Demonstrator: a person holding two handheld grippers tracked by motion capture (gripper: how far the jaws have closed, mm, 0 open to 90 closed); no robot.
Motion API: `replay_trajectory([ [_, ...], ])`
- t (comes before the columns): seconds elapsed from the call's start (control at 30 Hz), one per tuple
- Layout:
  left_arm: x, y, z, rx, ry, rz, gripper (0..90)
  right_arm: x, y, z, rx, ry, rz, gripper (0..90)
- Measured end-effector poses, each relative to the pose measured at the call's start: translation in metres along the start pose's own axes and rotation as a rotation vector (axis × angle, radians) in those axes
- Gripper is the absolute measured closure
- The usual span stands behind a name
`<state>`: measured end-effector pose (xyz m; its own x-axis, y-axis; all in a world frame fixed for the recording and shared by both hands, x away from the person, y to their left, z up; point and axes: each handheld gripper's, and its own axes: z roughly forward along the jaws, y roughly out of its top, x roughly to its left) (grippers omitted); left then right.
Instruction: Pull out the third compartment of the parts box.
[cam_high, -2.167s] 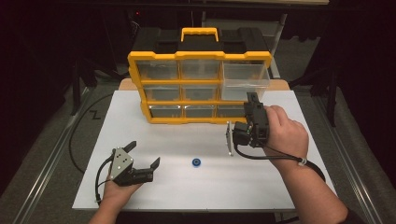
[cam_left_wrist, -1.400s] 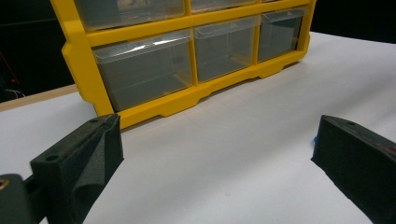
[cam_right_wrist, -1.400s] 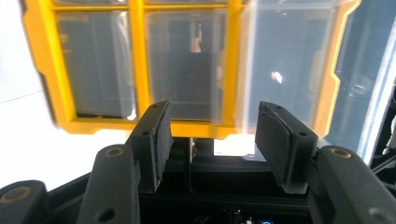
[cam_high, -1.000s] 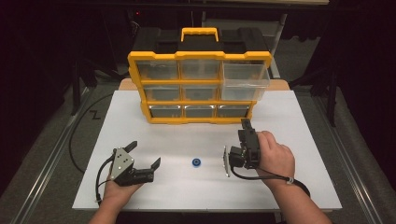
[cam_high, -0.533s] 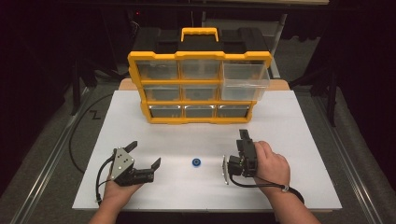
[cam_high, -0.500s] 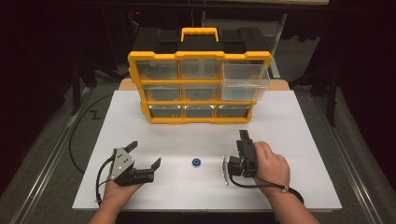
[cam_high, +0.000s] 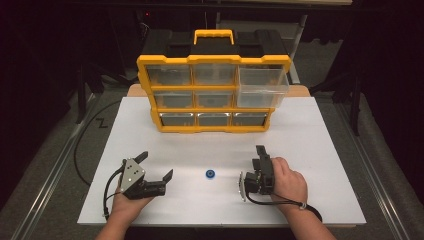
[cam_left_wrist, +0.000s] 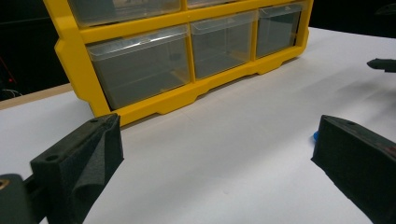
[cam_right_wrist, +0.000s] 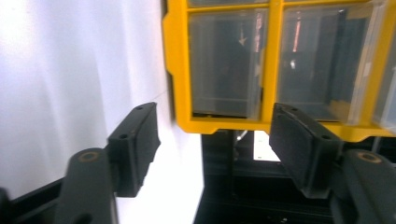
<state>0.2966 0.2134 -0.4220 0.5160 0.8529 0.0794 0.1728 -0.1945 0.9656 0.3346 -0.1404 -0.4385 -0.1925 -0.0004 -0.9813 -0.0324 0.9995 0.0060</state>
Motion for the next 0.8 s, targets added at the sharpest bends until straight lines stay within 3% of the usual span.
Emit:
replay_trajectory([
  [0.53, -0.0002, 0.0004, -0.0004, -0.003, 0.001, -0.001, 2.3, 0.0006, -0.0068, 0.0061, -0.035, 0.03, 0.048, 1.1],
  [0.8, 0.0003, 0.0007, -0.0009, -0.005, 0.0, -0.001, 2.3, 0.0014, -0.0074, 0.0058, -0.044, 0.014, 0.068, 0.9],
])
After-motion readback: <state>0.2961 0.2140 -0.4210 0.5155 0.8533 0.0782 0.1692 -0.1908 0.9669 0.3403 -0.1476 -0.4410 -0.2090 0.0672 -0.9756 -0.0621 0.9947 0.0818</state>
